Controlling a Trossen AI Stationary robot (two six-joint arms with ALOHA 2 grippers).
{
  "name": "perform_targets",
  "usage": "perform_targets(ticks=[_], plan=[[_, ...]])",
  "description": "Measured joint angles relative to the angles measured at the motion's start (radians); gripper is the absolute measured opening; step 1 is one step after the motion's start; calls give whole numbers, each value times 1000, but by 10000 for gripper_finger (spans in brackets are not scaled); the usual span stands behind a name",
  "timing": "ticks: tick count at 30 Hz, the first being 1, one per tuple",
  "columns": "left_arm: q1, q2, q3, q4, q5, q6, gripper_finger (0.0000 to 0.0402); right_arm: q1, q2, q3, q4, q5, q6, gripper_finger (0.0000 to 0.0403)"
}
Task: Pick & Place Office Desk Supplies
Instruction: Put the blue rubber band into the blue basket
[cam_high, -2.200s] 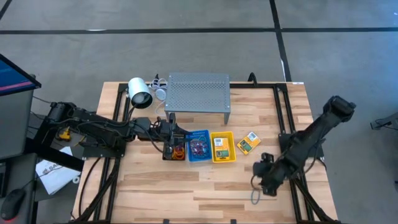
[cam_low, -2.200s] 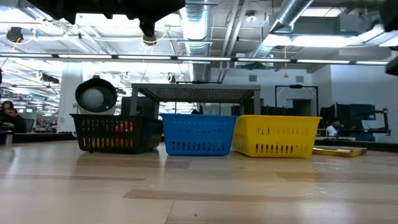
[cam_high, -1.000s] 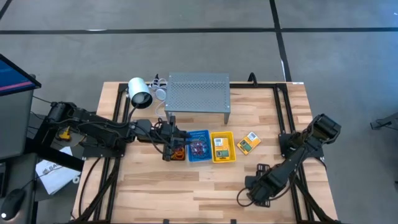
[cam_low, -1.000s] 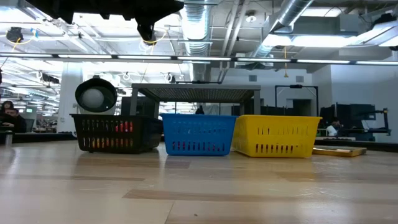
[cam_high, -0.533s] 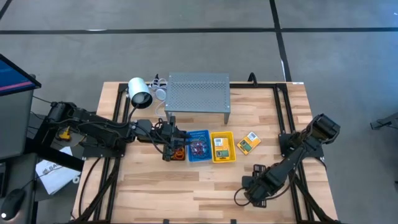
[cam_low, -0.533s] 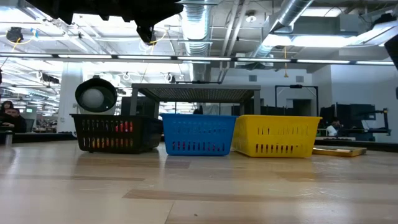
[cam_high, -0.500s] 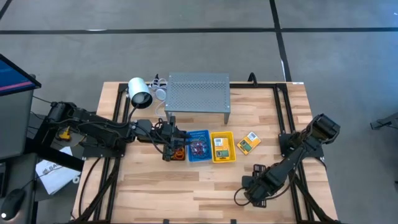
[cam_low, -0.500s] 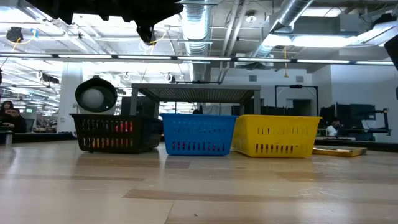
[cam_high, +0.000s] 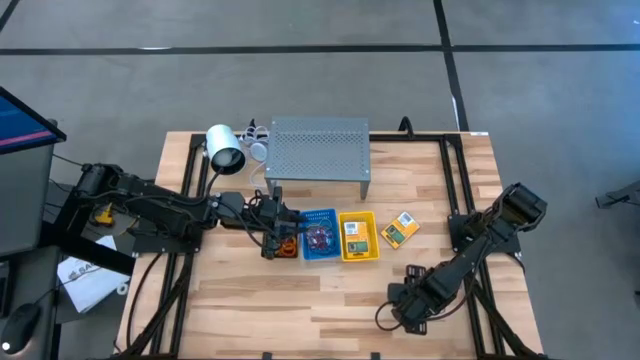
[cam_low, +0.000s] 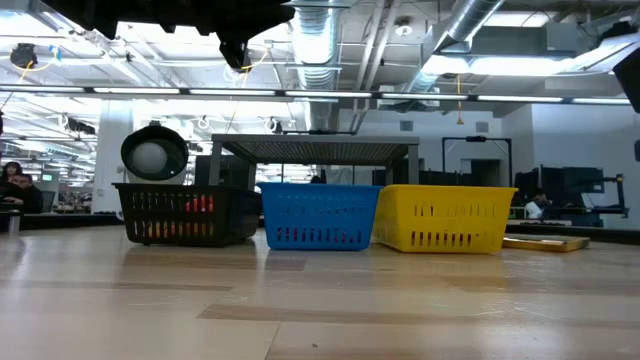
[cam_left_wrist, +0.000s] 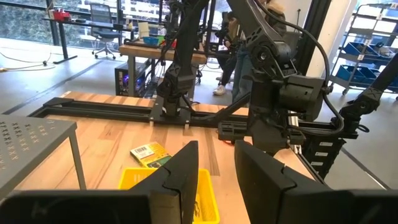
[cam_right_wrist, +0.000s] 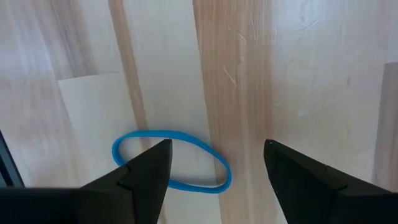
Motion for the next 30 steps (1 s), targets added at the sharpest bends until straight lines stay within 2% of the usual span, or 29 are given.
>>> perform_targets(ticks=[11,16,30], plan=[[0,0,0,0,0,0,102,23,0,0,-14,45,-19,249],[0,0,0,0,0,0,102,29,0,0,-67,47,-8,249],[0,0,0,0,0,-18,102,41,0,0,-54,47,1,249]])
